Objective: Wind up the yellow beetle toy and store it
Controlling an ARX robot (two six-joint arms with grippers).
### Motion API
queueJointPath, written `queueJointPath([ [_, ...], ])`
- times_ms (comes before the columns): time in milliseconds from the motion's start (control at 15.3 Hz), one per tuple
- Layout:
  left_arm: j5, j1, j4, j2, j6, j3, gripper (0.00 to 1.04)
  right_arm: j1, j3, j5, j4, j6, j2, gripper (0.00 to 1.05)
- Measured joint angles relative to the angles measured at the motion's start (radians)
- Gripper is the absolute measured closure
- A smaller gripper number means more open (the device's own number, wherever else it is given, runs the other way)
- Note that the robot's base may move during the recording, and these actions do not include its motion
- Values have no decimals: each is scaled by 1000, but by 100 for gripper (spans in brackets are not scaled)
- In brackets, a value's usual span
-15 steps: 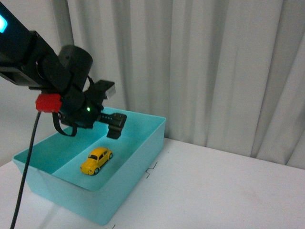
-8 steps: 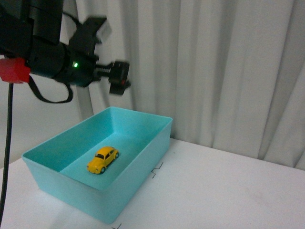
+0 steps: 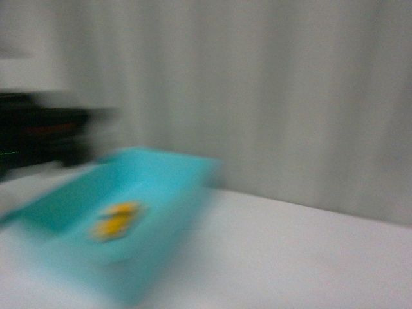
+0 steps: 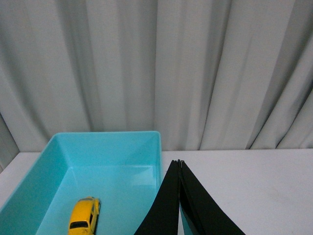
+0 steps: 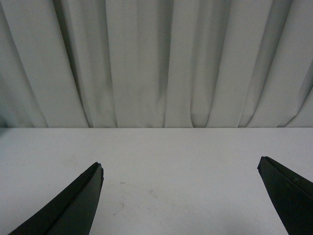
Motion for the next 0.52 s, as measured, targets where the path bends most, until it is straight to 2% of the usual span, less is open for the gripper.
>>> queueJointPath([
  [196, -11, 10, -46, -129, 0, -105, 103, 0, 0, 1, 0, 0, 0, 7],
  [523, -11, 10, -120, -264, 0, -163, 103, 0, 0, 1, 0, 0, 0, 7],
])
